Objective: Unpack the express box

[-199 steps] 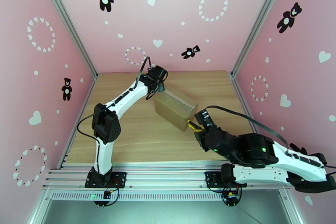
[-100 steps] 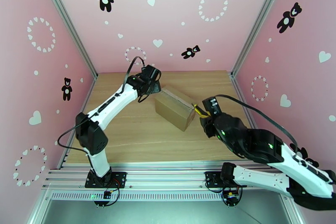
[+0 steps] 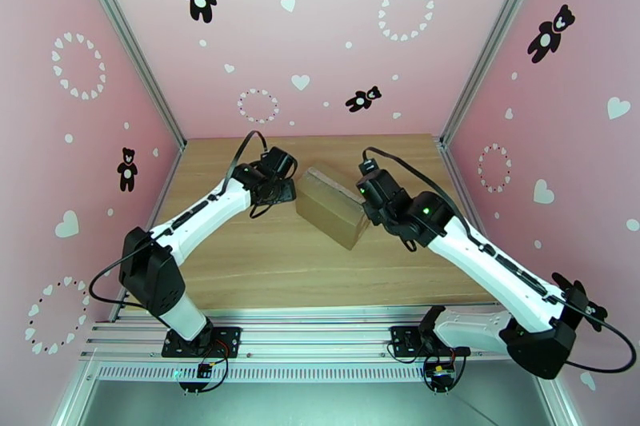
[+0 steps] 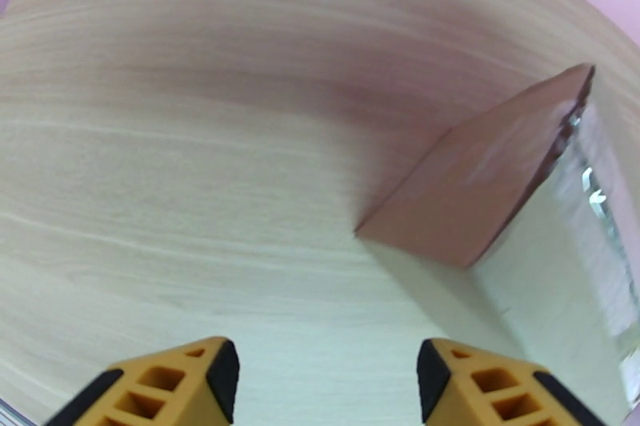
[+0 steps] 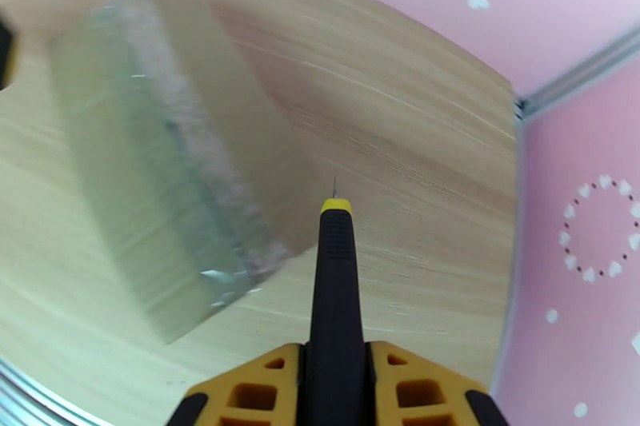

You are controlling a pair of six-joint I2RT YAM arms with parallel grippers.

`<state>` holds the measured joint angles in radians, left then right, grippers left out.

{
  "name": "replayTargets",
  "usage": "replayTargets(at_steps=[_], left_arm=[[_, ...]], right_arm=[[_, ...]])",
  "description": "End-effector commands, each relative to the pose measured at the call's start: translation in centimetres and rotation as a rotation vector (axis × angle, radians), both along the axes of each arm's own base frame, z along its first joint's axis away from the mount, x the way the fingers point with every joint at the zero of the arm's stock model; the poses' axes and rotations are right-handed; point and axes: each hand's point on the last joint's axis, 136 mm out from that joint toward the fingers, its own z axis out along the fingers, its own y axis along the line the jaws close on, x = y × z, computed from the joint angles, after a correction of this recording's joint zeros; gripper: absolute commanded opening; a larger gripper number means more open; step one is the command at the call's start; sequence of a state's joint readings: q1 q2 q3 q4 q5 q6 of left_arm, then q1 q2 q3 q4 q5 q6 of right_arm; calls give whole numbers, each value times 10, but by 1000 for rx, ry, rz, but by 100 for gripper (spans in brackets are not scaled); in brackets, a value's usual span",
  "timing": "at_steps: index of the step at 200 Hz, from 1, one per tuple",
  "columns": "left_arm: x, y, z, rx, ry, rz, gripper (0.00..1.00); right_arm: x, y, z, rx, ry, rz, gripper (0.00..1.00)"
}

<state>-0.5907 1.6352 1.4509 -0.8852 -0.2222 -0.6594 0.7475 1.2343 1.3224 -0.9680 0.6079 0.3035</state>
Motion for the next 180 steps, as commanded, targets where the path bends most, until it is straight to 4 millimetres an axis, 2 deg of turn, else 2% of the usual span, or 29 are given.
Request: replayTargets(at_steps=[1,71,108,154,180], left_arm=[[-5,-1,9,-39,-20,-8,65],[-6,-5,13,-74,-67,-52,66],[-3,-7,16,-73,-78,-64,65],[-4,-6,14,-74,-77,-60,65],[-5,-5,13,-65,-73,-55,65]], right_arm=[[11,-16,15,-37,-55,-61,0],[51,-75,-37,-109,63,-271,0],[76,-105,-55,-117,100,-375,0],[106,-119,-61,-231,93,-412,0],[122,-120,-68,-283,116,-419,0]])
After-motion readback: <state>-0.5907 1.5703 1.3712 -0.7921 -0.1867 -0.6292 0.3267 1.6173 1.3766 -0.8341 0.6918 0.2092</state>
